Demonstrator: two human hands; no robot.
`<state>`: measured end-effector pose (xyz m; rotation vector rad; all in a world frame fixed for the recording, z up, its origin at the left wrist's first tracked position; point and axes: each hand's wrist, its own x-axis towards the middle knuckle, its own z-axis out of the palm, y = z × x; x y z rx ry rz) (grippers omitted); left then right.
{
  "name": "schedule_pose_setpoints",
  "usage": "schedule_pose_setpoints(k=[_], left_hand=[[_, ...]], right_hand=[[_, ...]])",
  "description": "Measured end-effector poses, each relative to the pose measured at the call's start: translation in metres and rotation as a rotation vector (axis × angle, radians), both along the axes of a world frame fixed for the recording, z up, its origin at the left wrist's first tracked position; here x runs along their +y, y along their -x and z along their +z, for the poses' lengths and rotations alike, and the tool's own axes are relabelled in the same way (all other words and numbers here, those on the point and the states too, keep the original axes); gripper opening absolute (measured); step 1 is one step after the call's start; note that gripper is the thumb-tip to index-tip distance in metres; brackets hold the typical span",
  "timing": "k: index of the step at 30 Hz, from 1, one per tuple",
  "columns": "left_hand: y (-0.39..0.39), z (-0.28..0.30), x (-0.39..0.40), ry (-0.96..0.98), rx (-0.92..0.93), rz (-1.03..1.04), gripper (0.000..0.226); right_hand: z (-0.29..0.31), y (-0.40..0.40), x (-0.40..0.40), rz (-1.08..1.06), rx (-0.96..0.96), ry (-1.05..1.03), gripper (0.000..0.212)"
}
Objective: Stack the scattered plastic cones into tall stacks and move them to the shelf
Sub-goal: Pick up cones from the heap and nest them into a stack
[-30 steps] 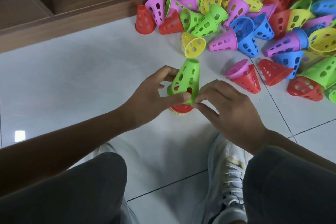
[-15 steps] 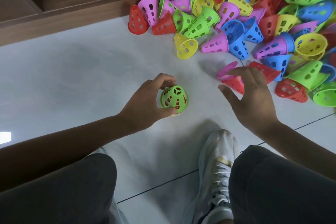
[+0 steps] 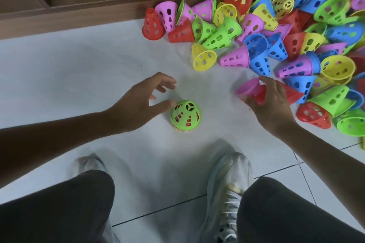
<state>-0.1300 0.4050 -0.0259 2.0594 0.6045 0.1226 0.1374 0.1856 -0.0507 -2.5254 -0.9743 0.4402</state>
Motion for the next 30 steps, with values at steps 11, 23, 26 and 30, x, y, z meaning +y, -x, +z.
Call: schedule_pose_setpoints(k=[11,23,26,30], left_hand=[[-0.052,-0.015,0.043,-0.005,0.064,0.107,0.035],[-0.107,-0.036,0.064,0.038,0.129,-0.057,0.063],[-0.121,-0.034,0.071,0.042,0.112,-0.141,0.059],[-0.135,-0.039,0.074,0.044,0.199,-0.265,0.055]], right_hand=[[-0.007,0.006,-0.003,-0.020,0.128,-0.033,0.068],[-0.014,0.009,-0.003,-0.028,0.174,-0.057,0.061],[-0.011,0.012,-0.002,-0.033,0.193,-0.055,0.062],[0.003,0.022,0.003,-0.068,0.251,-0.068,0.069]])
